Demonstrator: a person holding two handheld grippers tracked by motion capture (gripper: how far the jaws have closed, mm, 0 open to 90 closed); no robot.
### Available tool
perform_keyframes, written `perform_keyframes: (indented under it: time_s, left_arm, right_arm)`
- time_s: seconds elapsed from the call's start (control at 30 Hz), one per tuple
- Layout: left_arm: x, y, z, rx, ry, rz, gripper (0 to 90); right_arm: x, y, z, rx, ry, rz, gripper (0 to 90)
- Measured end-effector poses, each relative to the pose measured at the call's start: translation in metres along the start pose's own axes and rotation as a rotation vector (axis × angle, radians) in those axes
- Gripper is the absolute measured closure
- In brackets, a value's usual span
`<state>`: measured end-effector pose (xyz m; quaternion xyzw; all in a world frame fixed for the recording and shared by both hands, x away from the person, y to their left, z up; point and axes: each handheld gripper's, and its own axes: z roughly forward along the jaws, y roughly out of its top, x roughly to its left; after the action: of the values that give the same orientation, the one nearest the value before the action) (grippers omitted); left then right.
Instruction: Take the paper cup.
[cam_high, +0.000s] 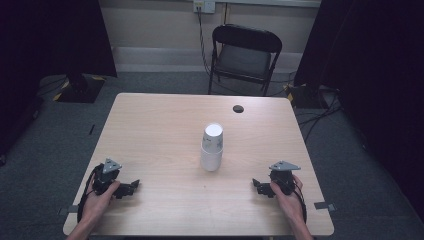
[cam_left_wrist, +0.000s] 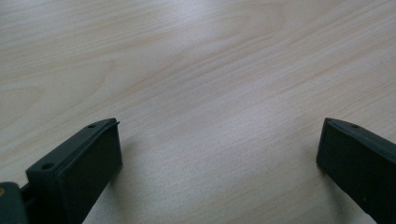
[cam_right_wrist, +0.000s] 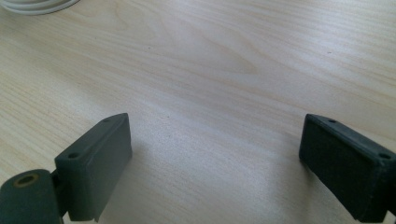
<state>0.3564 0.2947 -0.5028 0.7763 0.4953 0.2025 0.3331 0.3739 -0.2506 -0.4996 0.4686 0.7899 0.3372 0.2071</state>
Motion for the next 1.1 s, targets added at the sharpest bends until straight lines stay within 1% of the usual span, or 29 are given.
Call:
perform_keyframes:
  time_s: [0.03,0.23,0.27,0.4,0.43,0.53,0.57,0.6,0.63,0.67,0.7,0.8,0.83,0.9,0.93,0.97,1.0,1.03,1.1]
  left_arm:
    - [0.000,0.000,0.000,0.005,0.002,0.007,0.0]
    - [0.000,0.000,0.000,0.002,0.001,0.004,0.0]
    - [0.000,0.000,0.000,-0.001,0.004,0.001,0.0]
    - [-0.001,0.000,0.000,-0.002,0.006,0.001,0.2]
    - [-0.002,-0.001,-0.002,0.002,0.002,0.008,0.2]
    - [-0.003,-0.002,-0.002,0.000,-0.001,0.009,0.2]
    - [-0.004,-0.002,-0.003,0.001,-0.005,0.009,0.2]
    - [-0.004,-0.002,-0.003,0.001,-0.005,0.009,0.2]
    - [-0.005,-0.003,-0.003,-0.003,-0.008,0.011,0.2]
    - [-0.005,-0.003,-0.003,-0.003,-0.008,0.011,0.2]
    - [-0.005,-0.002,-0.003,0.000,-0.012,0.017,0.1]
    - [-0.005,-0.003,-0.003,-0.001,-0.012,0.015,0.0]
    - [-0.005,-0.003,-0.003,-0.001,-0.012,0.014,0.0]
    - [-0.005,-0.003,-0.003,0.002,-0.012,0.015,0.0]
    - [-0.005,-0.003,-0.003,0.002,-0.011,0.014,0.0]
    - [-0.006,-0.003,-0.003,0.000,-0.010,0.014,0.0]
    - [-0.006,-0.003,-0.003,0.000,-0.010,0.014,0.0]
    - [-0.006,-0.003,-0.003,0.003,-0.014,0.022,0.0]
    - [-0.006,-0.003,-0.003,0.002,-0.013,0.022,0.0]
  right_arm:
    - [0.000,0.000,0.000,0.000,0.000,0.001,9.0]
    - [0.001,0.000,0.000,-0.001,-0.009,0.008,9.3]
    - [0.003,0.000,0.000,-0.002,-0.012,0.015,10.4]
    - [0.005,-0.001,-0.002,-0.007,-0.010,0.009,14.0]
    - [0.006,0.000,-0.003,-0.002,0.009,0.001,14.8]
    - [0.009,0.001,-0.004,-0.001,0.021,-0.008,15.9]
    - [0.012,0.003,-0.009,-0.031,0.041,-0.015,15.6]
    - [0.012,0.003,-0.009,-0.031,0.041,-0.015,15.6]
    - [0.013,0.005,-0.012,-0.059,0.058,-0.014,15.7]
    - [0.013,0.005,-0.012,-0.059,0.058,-0.014,15.7]
    - [0.014,0.008,-0.016,-0.073,0.080,-0.008,17.0]
    - [0.016,0.011,-0.018,-0.086,0.078,-0.013,19.7]
    - [0.019,0.014,-0.019,-0.087,0.092,-0.017,21.1]
    - [0.020,0.017,-0.020,-0.085,0.100,-0.019,21.3]
    - [0.022,0.019,-0.021,-0.090,0.113,-0.030,21.5]
    - [0.024,0.025,-0.025,-0.126,0.143,-0.046,21.7]
    - [0.024,0.025,-0.025,-0.126,0.143,-0.046,21.7]
    - [0.026,0.029,-0.030,-0.149,0.165,-0.051,19.9]
    - [0.028,0.032,-0.034,-0.161,0.192,-0.048,19.4]
